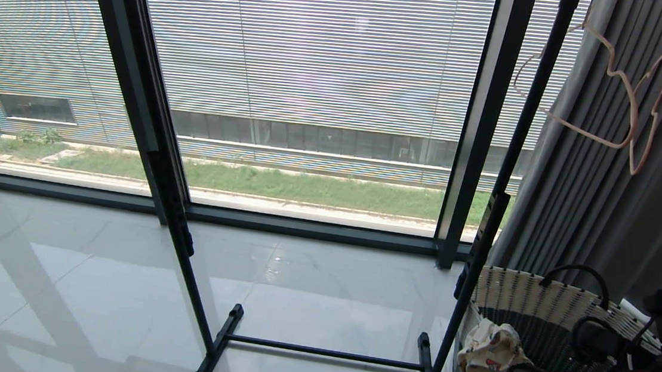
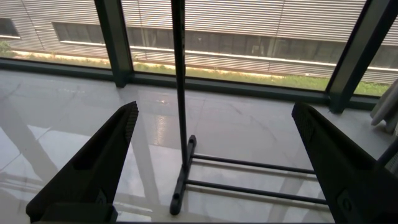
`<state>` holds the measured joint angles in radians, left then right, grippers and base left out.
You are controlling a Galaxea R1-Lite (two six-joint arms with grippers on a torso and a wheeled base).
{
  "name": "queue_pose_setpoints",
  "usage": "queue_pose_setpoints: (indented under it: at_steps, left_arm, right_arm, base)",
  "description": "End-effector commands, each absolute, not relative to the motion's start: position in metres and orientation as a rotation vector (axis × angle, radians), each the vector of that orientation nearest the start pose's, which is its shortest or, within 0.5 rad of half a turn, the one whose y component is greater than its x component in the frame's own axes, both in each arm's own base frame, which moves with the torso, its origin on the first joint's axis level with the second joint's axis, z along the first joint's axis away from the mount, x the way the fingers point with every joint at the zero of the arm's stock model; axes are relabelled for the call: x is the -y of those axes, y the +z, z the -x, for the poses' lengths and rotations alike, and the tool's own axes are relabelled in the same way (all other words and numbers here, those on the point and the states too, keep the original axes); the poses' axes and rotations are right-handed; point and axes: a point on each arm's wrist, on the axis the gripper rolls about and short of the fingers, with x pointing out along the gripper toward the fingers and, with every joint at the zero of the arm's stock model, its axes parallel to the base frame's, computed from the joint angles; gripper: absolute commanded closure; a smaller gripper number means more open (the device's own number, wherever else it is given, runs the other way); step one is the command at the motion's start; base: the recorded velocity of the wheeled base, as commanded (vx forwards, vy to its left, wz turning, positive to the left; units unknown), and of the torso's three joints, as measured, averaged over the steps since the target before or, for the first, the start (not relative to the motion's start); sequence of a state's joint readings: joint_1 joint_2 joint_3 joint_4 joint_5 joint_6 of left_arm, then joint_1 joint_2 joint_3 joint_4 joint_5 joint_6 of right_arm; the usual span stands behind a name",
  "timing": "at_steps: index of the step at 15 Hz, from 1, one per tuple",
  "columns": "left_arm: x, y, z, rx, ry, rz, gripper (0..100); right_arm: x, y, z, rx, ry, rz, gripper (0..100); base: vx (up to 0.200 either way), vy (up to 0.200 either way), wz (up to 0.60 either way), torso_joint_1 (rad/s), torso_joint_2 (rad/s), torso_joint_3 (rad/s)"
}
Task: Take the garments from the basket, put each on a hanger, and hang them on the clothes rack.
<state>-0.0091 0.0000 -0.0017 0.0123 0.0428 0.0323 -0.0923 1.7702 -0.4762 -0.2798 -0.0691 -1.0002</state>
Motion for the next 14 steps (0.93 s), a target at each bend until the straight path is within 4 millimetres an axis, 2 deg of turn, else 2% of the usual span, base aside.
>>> queue_pose_setpoints:
  at_steps: [1, 3, 7, 10, 12, 14]
  left_arm:
    - [-0.001, 0.075, 0.023, -0.011, 0.034, -0.032, 0]
    - [-0.001, 0.075, 0.023, -0.011, 0.034, -0.032, 0]
    - [-0.001, 0.075, 0.023, -0.011, 0.034, -0.029, 0]
    - [-0.001, 0.075, 0.023, -0.011, 0.034, -0.029, 0]
    - [-0.001, 0.075, 0.023, -0.011, 0.034, -0.029, 0]
    - [-0.001, 0.075, 0.023, -0.011, 0.034, -0.031, 0]
  right_arm:
    - [0.023, 0.065, -0.227, -0.983, 0.362, 0.897, 100]
    - [0.022, 0.071, -0.222, -0.958, 0.346, 0.897, 100]
    - [0.021, 0.108, -0.209, -0.839, 0.259, 0.886, 100]
    - [0.019, 0.154, -0.191, -0.775, 0.195, 0.831, 100]
    - [0.016, 0.183, -0.172, -0.744, 0.172, 0.801, 100]
    - [0.015, 0.201, -0.159, -0.69, 0.138, 0.781, 100]
  base:
    - [0.0, 0.0, 0.0, 0.0, 0.0, 0.0]
    - [0.0, 0.0, 0.0, 0.0, 0.0, 0.0]
    - [0.0, 0.0, 0.0, 0.0, 0.0, 0.0]
    - [0.0, 0.0, 0.0, 0.0, 0.0, 0.0]
    - [0.0, 0.0, 0.0, 0.0, 0.0, 0.0]
    - [0.0, 0.0, 0.0, 0.0, 0.0, 0.0]
